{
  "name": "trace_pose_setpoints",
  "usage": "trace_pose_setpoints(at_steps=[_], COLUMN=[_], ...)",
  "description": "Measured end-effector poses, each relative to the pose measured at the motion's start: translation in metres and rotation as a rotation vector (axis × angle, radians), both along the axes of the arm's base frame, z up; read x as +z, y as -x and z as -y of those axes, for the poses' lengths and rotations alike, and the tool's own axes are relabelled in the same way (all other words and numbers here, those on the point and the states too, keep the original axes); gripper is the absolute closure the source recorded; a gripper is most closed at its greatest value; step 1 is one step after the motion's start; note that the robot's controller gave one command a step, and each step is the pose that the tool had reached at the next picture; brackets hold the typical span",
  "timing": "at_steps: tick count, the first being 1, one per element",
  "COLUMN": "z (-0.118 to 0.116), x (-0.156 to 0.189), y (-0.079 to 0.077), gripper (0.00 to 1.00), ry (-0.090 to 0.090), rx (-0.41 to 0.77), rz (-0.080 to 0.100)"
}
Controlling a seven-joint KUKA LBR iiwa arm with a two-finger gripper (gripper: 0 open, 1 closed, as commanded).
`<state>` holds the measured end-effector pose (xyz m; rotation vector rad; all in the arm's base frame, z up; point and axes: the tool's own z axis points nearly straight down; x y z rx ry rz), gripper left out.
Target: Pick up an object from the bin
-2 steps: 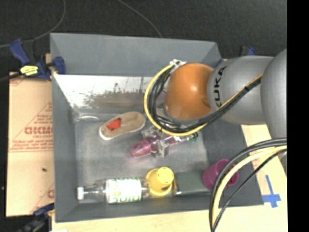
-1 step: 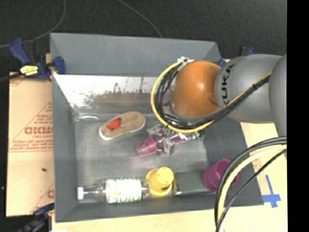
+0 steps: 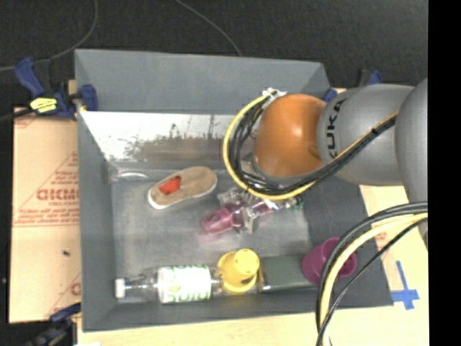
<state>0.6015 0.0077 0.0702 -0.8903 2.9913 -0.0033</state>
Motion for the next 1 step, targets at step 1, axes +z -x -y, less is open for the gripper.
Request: trace_pose_setpoints(at_steps=[1], z=[0.0176], x=[0.0216], y=[-0.0077], gripper=[1.00], ry=[-0.001], rx=[-0.010], rz=[0.005])
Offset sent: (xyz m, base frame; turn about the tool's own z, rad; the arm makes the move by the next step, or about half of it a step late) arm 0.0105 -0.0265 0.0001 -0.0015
